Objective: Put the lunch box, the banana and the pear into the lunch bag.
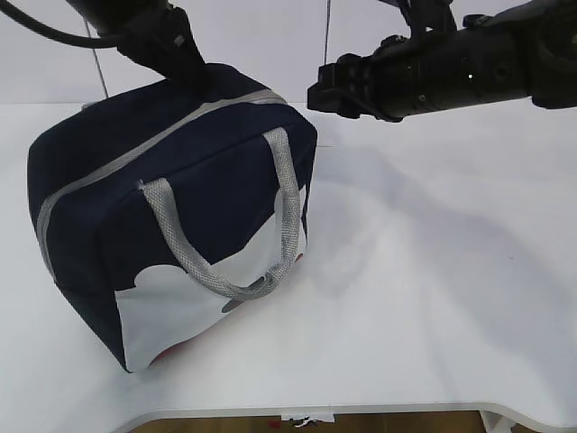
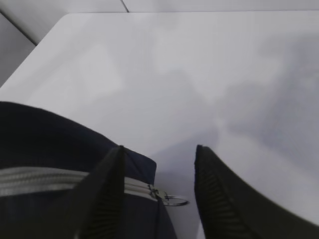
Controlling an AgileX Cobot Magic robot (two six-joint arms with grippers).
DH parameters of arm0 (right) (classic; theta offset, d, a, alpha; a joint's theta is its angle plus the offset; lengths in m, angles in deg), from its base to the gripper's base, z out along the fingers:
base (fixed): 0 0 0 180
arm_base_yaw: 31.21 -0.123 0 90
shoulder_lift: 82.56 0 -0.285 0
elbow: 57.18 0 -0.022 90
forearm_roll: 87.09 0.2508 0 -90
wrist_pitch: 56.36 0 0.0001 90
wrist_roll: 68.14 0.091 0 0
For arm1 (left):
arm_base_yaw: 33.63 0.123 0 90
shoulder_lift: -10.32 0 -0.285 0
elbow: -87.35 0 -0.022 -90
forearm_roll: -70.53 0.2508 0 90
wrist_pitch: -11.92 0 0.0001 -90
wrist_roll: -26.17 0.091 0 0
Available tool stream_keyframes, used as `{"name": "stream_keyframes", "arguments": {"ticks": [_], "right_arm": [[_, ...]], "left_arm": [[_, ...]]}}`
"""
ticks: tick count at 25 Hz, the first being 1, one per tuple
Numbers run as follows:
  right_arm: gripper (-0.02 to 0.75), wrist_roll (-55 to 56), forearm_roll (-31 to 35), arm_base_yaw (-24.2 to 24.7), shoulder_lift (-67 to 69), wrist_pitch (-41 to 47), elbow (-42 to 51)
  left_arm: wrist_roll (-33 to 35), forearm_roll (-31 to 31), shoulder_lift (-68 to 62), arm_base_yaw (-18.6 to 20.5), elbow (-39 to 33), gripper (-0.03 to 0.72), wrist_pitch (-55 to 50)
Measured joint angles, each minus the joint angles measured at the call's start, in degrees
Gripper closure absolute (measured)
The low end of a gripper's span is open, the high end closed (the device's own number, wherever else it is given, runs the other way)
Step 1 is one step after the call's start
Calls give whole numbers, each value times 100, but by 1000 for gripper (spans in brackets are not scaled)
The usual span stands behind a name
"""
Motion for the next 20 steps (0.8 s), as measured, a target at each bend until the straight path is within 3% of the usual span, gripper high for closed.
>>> {"name": "stream_keyframes", "arguments": {"ticks": [8, 15, 20], "right_arm": [[401, -197, 2, 0, -426, -79, 238], [402, -217, -10, 13, -693, -103, 510], [402, -285, -10, 17, -854, -187, 616]], "left_arm": [[-199, -281, 0, 0, 11, 430, 123], [-212, -345, 0, 0, 11, 405, 1], [-334, 43, 315, 0, 11, 404, -223]]}}
